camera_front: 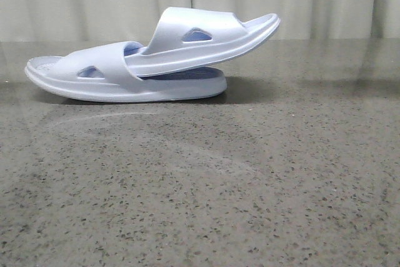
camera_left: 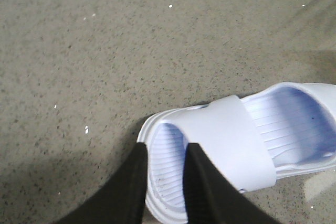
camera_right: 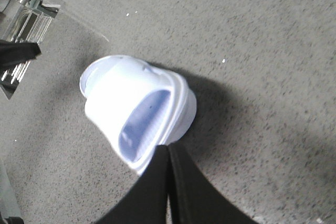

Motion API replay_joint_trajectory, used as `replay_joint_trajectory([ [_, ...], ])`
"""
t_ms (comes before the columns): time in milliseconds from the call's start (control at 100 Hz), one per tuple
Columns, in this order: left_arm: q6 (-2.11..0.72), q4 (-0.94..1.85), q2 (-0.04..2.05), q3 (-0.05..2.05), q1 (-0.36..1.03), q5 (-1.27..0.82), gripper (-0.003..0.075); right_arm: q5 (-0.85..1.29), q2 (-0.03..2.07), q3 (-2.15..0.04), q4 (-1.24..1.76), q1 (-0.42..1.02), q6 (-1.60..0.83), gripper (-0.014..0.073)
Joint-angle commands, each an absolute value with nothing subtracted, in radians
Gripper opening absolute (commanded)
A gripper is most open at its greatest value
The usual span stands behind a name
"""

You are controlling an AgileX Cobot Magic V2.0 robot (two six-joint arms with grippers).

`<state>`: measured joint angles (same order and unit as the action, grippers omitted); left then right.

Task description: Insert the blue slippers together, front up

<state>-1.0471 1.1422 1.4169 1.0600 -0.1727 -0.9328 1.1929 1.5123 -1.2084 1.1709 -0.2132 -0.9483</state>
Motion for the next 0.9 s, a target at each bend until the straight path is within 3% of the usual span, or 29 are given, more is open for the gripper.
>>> replay_joint_trajectory([
  [0,-1.077,1.199,1.331,1.088,-0.132,-0.884,0.0015,1.148,1.413,-1.173,1.228,-0.204,-0.958,-0.0095],
  [360,-1.080,1.067,1.165,1.065,0.126,-0.546,0.0015,0.618,1.094,-0.850,1.225,0.047,-1.047,-0.0095],
  [600,-1.089,1.073,1.012,0.865,0.155,-0.335,0.0015,0.331,0.913,-0.649,1.209,0.186,-1.054,-0.0095],
  [890,-1.566,1.545,0.741,0.546,0.155,-0.321,0.0015,0.247,0.724,-0.401,1.222,0.217,-1.054,-0.0095],
])
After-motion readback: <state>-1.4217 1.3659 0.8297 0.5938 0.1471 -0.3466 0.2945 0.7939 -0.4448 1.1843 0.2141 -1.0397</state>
